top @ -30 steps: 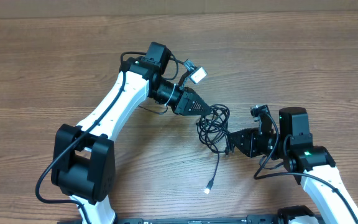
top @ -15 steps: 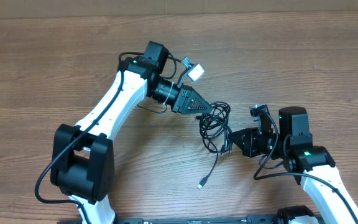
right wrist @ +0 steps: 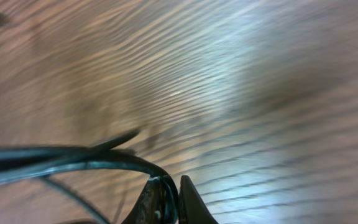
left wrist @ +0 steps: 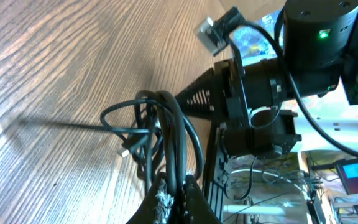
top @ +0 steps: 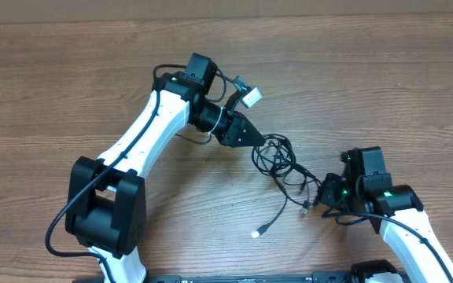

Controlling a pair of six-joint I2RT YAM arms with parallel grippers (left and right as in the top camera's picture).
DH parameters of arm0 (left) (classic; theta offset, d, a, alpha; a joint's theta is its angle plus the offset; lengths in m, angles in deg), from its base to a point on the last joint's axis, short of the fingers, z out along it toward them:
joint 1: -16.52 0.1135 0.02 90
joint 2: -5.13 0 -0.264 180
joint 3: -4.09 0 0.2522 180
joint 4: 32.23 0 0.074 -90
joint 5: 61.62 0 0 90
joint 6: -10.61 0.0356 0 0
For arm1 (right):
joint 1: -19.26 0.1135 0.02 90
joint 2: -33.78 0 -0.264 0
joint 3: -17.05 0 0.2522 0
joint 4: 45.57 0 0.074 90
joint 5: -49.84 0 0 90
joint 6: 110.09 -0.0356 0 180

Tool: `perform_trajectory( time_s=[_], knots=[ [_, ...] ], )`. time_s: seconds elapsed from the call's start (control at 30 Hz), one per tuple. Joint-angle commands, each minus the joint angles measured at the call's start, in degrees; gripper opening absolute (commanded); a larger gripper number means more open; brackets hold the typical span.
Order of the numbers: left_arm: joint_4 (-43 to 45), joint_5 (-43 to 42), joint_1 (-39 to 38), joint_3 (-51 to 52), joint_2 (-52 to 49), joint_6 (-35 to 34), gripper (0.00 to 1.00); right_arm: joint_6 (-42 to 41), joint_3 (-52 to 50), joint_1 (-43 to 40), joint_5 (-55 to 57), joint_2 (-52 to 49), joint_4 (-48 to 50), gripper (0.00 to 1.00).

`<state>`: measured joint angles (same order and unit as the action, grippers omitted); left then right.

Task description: Untangle cables

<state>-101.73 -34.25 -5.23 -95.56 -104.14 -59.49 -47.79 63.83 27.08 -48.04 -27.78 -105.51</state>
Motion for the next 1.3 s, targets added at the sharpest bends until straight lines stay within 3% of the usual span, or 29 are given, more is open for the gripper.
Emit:
perform_trajectory(
  time_s=[0.0, 0.33, 0.63, 0.73, 0.87, 0.9, 1.0, 1.07, 1.13, 1.27],
  knots=[
    [0.1, -0.1, 1.2, -1.7, 2.1, 0.2, 0.04, -12.7, -0.1, -0.4, 14.6, -0.2, -1.8, 0.04],
    [0.1, 0.3, 1.2, -1.7, 2.1, 0.2, 0.04, -27.8, -0.1, -0.4, 9.8, -0.2, -5.5, 0.04],
    [0.1, 0.3, 1.2, -1.7, 2.1, 0.2, 0.04, -28.9, -0.1, -0.4, 4.7, -0.2, -6.4, 0.04],
    [0.1, 0.5, 1.2, -1.7, 2.1, 0.2, 0.04, -34.8, -0.1, -0.5, 4.9, -0.2, -8.2, 0.04],
    [0.0, 3.6, 1.3, -1.7, 2.1, -1.6, 0.04, -36.7, -0.1, -0.5, 8.2, -0.2, -5.2, 0.04],
    [-0.2, 4.7, 1.3, -1.7, 2.1, -2.1, 0.04, -36.9, -0.1, -0.5, 9.2, -0.2, -4.4, 0.08],
    [-1.4, 6.2, 1.3, -1.7, 2.1, -2.1, 0.04, -36.7, 0.0, -1.2, 9.9, -0.2, 1.9, 0.36],
    [-1.5, 6.3, 1.3, -1.7, 2.1, -2.1, 0.04, -31.6, 0.0, -1.2, 8.3, -0.2, 6.6, 0.47],
    [-1.4, 6.3, 1.3, -1.7, 2.1, -2.1, 0.04, -18.5, 0.0, -1.1, 1.6, -0.2, 13.4, 0.53],
    [-1.3, 6.3, 1.3, -1.7, 2.1, -1.9, 0.04, 3.7, 0.0, -1.1, -13.5, -0.2, 20.3, 0.57]
  ],
)
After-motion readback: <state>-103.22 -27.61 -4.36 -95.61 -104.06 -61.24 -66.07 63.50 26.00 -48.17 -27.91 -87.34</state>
